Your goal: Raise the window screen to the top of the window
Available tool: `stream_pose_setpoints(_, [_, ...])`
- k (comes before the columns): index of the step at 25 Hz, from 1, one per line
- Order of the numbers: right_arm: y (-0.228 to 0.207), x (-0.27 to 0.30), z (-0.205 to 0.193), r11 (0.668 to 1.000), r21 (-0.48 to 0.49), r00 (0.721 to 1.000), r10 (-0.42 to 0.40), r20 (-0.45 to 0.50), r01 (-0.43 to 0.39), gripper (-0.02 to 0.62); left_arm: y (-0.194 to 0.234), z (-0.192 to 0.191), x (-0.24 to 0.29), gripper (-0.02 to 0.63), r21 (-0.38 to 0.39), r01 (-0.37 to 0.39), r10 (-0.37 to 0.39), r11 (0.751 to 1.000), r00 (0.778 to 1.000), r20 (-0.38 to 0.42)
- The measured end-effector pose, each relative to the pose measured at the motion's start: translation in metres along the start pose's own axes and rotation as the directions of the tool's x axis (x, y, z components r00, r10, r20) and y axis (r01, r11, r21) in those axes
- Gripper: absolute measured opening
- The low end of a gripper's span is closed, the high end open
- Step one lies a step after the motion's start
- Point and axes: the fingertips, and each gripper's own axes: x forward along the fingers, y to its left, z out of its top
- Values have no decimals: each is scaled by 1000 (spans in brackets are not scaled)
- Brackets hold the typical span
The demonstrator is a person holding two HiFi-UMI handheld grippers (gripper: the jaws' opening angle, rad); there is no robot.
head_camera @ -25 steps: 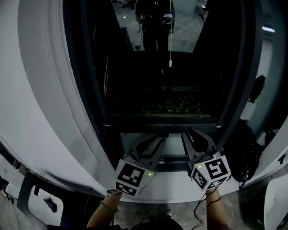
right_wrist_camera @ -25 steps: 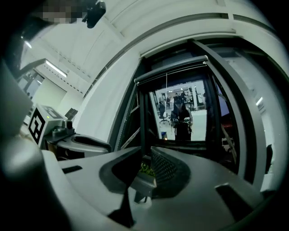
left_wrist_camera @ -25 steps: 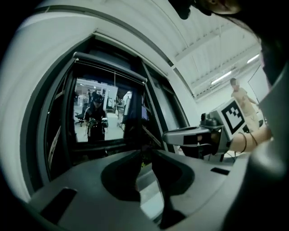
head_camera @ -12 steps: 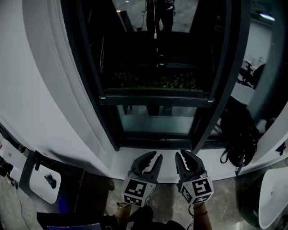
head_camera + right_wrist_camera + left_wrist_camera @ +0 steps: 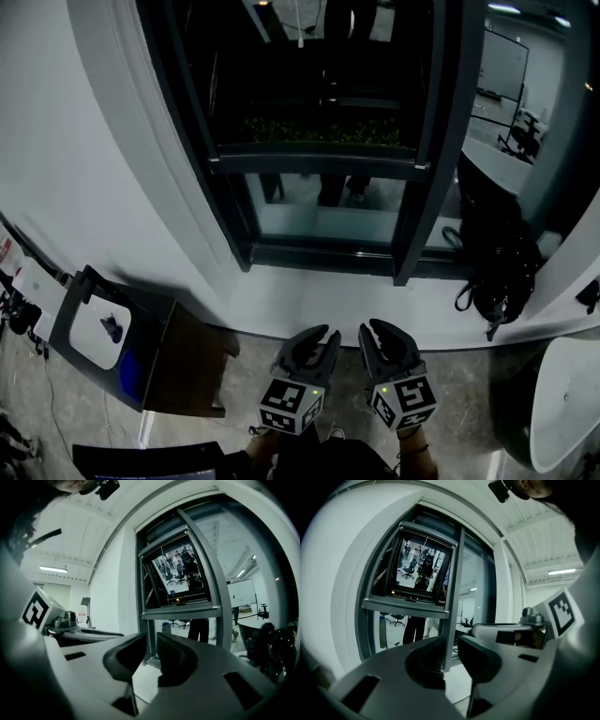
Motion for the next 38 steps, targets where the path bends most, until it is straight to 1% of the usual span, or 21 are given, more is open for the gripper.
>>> stream_pose_setpoints(2, [6, -10, -4, 1000, 17, 1000, 13, -2, -13, 67, -8, -4, -12, 77, 3, -14, 14, 1000, 1000, -10])
stream_pose_setpoints(6, [21, -27, -8, 999, 30, 1000, 27, -6, -26, 67, -15, -9, -34, 77, -31, -34, 34, 999, 999, -15])
stream_pose_setpoints(9, [29, -37, -9, 999, 34, 1000, 27, -10, -27, 67, -21, -11, -46, 77, -37, -28, 27, 999, 999, -18])
stream_pose_setpoints(15, [59, -48, -14, 999, 45, 1000, 23, -10, -23, 67, -23, -16, -72, 77, -17, 1, -1, 1000, 1000, -21])
stream_pose_setpoints(19, [107, -44, -21, 998, 60, 999, 35, -11, -34, 67, -7, -29, -118, 77, 0, -1, 1, 1000, 999, -38])
stream_pose_setpoints(25, [196, -37, -34, 996, 73, 998, 50, -26, -48, 67, 37, -51, -199, 77, 0, -26, 26, 1000, 997, -73])
stream_pose_setpoints(31, [271, -38, -51, 994, 92, 997, 62, -41, -58, 67, 68, -65, -267, 77, -14, -31, 30, 999, 997, -73])
stream_pose_setpoints(34, [300, -41, -57, 995, 84, 997, 63, -53, -59, 67, 76, -71, -290, 77, -25, -24, 23, 999, 997, -70])
stream_pose_setpoints(38, [319, -44, -61, 996, 77, 997, 44, -68, -39, 67, 78, -73, -306, 77, -26, 2, -4, 1000, 998, -63])
